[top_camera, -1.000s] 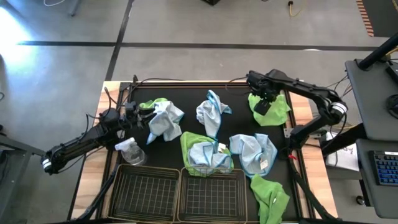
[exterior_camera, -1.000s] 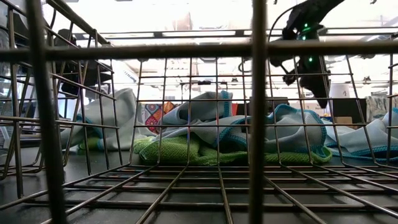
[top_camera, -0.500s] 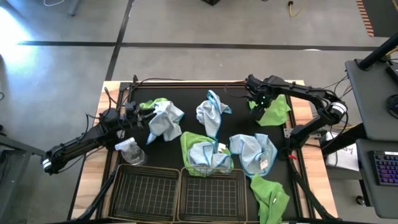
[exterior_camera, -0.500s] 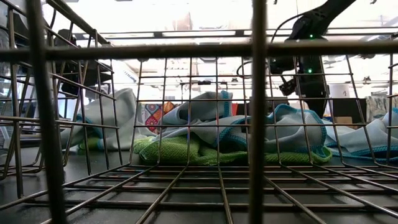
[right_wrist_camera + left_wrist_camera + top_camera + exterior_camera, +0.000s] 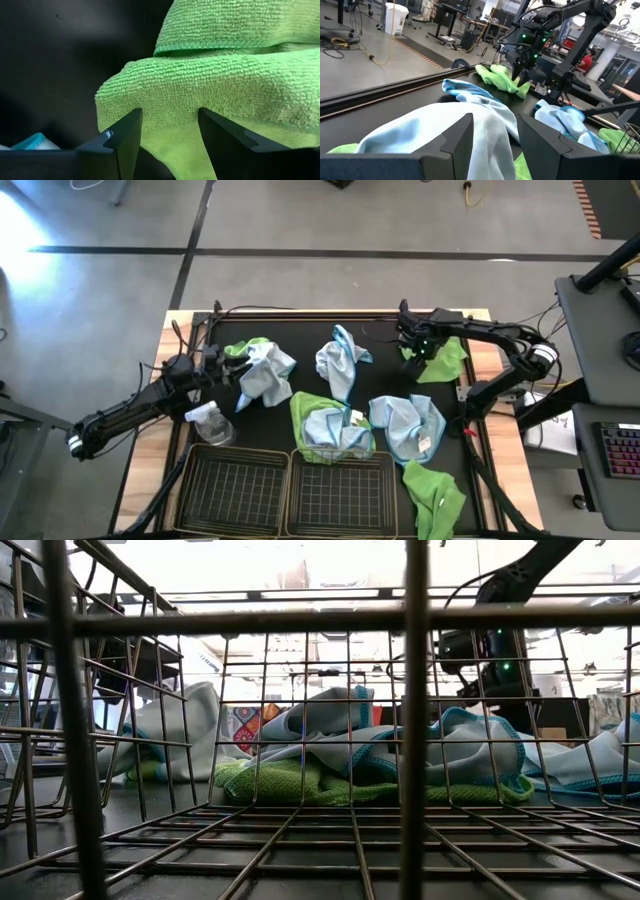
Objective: Sort microfiber towel by color & place in baskets
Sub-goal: Put the top right green towel into the right wire basket
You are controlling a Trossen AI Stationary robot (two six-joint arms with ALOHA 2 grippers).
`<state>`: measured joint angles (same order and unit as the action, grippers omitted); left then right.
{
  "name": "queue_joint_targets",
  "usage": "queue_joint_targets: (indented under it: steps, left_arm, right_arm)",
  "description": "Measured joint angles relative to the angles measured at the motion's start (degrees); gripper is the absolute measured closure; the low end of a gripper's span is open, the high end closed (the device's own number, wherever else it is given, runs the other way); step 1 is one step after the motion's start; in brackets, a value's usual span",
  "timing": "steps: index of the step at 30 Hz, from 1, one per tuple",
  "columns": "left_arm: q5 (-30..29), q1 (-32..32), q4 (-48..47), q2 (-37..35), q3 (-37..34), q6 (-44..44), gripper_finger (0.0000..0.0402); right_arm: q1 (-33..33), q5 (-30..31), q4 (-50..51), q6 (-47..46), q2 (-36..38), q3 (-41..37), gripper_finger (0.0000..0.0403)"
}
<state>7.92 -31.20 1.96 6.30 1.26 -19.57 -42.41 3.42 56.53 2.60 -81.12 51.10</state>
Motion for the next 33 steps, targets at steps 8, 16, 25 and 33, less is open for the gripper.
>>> queue_joint_targets:
  steps: [8, 16, 25, 33]
  left_arm:
    - [0.07, -0.02, 0.02, -0.01, 0.00, 0.00, 0.0263]
    - [0.09, -0.02, 0.04, -0.01, 0.00, 0.00, 0.0263]
    - [0.11, 0.00, 0.07, 0.01, 0.00, 0.00, 0.0263]
    - [0.11, -0.02, 0.07, 0.00, 0.00, 0.00, 0.0263]
  right_arm:
    - [0.00, -2.45, -3.47, -0.60, 0.04, -2.96, 0.0211]
    - [0.00, -2.45, -5.42, -0.58, 0.04, -4.91, 0.0211]
    - [0.00, -2.54, -7.80, -0.55, 0.04, -6.69, 0.0211]
    - [0.00, -3.75, -9.16, 0.04, 0.04, -7.04, 0.0211]
